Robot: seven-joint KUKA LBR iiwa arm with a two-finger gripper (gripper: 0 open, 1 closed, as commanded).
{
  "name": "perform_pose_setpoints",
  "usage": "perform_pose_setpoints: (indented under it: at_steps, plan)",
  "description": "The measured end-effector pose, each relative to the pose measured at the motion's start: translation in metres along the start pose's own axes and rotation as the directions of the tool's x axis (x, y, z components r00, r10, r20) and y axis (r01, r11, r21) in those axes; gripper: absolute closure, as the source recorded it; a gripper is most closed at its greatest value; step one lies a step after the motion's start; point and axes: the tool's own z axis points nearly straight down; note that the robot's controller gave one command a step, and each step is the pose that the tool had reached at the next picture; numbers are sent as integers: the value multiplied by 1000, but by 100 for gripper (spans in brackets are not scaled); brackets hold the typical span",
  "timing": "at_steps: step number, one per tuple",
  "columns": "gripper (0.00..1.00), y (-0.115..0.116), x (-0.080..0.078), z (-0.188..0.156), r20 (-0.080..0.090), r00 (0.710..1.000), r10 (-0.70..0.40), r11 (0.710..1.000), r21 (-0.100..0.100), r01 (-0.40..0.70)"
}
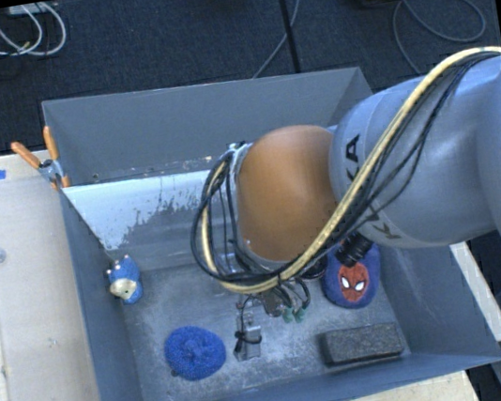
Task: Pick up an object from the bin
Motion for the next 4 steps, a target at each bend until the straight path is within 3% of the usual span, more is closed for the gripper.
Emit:
perform_pose_setpoints:
  at_steps: [1, 2, 3, 4]
  plan:
    - [0, 25, 5, 47, -7, 999, 35, 999, 1, -35]
    - [0, 35, 7, 88, -1, 995, -96, 995, 0, 96]
    - [100, 81, 30, 107, -4, 974, -228, 974, -2, 228]
    - [100, 81, 30, 107, -4, 974, -227, 974, -2, 227]
